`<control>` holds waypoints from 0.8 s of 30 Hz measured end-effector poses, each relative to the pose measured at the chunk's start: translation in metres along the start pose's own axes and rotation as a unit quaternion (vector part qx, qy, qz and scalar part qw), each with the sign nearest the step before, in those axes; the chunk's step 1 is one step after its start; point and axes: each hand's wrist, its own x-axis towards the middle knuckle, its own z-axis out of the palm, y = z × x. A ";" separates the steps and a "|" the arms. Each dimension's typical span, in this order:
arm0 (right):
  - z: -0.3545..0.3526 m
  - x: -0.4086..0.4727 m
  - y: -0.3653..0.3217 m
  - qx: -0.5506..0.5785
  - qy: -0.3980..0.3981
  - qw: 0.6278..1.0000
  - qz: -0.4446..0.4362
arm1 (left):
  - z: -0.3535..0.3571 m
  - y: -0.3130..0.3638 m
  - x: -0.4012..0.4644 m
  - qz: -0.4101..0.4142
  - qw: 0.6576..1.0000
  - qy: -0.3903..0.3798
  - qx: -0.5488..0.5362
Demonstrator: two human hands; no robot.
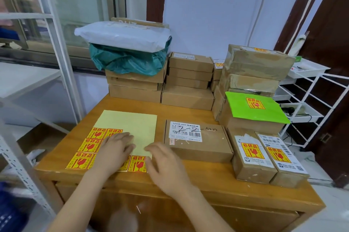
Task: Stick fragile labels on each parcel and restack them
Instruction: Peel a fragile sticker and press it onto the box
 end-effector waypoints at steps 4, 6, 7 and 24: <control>0.028 0.008 -0.004 -0.001 -0.047 0.999 -0.022 | -0.001 -0.008 -0.005 0.012 0.999 0.044 -0.028; 0.035 0.012 -0.002 -0.012 -0.052 0.999 -0.009 | -0.002 -0.014 -0.008 0.022 0.998 0.056 -0.035; 0.038 0.013 -0.001 -0.022 -0.049 0.999 -0.003 | -0.001 -0.015 -0.010 0.032 0.997 0.055 -0.040; 0.040 0.008 -0.001 -0.054 -0.055 0.996 0.033 | 0.004 -0.009 -0.028 0.049 0.992 0.058 -0.103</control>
